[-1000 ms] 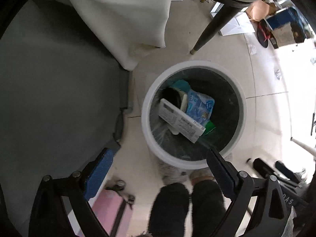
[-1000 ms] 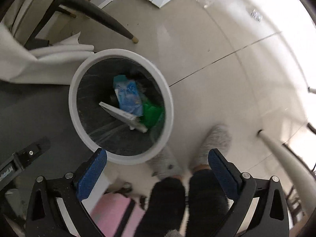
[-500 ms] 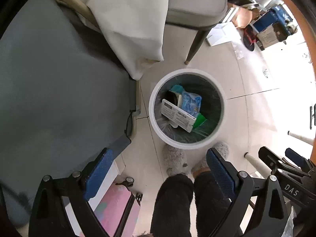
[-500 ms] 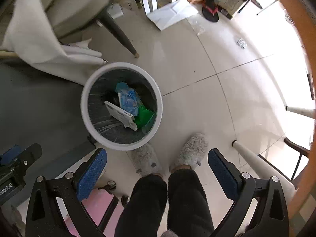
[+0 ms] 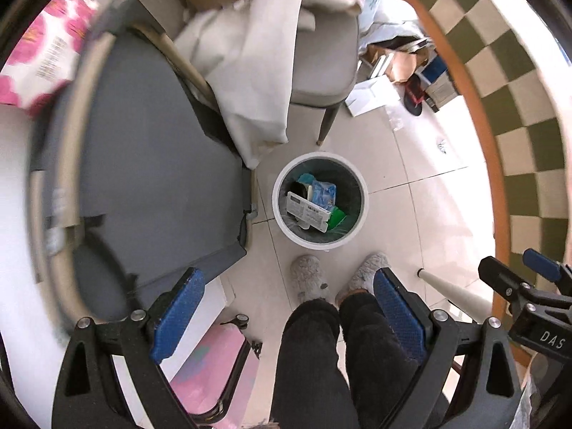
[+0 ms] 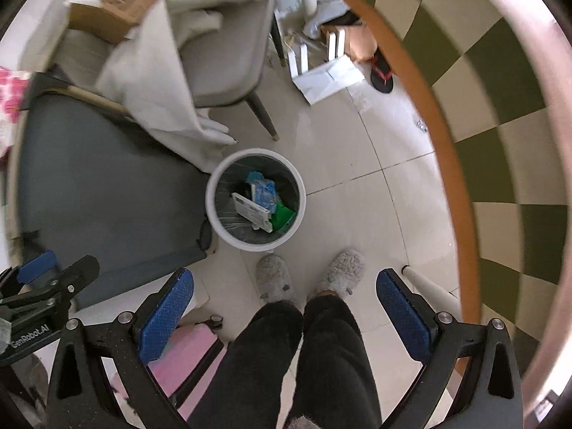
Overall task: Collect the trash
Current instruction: 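Move both tools back from the bin toward the table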
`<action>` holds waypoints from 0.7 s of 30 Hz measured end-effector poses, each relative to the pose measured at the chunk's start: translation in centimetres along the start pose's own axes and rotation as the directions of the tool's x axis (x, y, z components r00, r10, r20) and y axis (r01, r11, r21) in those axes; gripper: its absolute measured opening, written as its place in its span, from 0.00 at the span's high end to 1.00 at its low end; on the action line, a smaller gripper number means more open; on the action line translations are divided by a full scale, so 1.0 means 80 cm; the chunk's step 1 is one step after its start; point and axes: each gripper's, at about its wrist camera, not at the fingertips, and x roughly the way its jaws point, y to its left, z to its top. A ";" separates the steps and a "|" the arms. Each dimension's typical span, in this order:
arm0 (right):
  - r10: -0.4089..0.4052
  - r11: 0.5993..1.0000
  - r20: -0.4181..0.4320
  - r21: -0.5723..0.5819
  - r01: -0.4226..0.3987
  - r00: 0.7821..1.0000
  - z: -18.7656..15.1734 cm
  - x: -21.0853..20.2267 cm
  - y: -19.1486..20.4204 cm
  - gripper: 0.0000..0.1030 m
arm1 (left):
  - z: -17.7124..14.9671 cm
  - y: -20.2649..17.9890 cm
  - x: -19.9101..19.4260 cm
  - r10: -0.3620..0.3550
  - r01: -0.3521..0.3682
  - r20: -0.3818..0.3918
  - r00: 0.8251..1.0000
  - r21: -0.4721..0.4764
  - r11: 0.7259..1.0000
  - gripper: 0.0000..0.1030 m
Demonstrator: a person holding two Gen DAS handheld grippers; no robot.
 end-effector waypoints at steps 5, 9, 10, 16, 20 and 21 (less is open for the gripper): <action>0.035 0.999 0.011 -0.023 -0.035 0.999 -0.023 -0.082 0.009 0.00 | -0.021 -0.001 -0.076 -0.008 0.008 0.041 0.999 0.015 1.000 0.06; 0.069 0.997 0.035 -0.023 -0.068 0.997 -0.040 -0.136 0.012 0.00 | -0.032 -0.005 -0.126 -0.005 0.002 0.087 0.996 0.035 0.999 0.06; 0.078 0.997 0.043 -0.019 -0.077 0.996 -0.043 -0.144 0.012 0.00 | -0.033 -0.008 -0.141 0.003 -0.007 0.102 0.995 0.039 0.999 0.06; 0.156 0.982 0.136 0.083 -0.168 0.978 -0.042 -0.208 -0.017 0.00 | -0.018 -0.039 -0.196 0.043 -0.060 0.213 0.976 0.077 0.995 0.06; 0.176 0.957 0.206 0.194 -0.217 0.963 -0.023 -0.249 -0.077 0.00 | 0.018 -0.099 -0.237 0.047 -0.095 0.308 0.950 0.143 0.985 0.01; 0.171 0.949 0.226 0.225 -0.222 0.959 -0.018 -0.260 -0.098 0.00 | 0.028 -0.116 -0.243 0.042 -0.099 0.320 0.946 0.163 0.982 0.00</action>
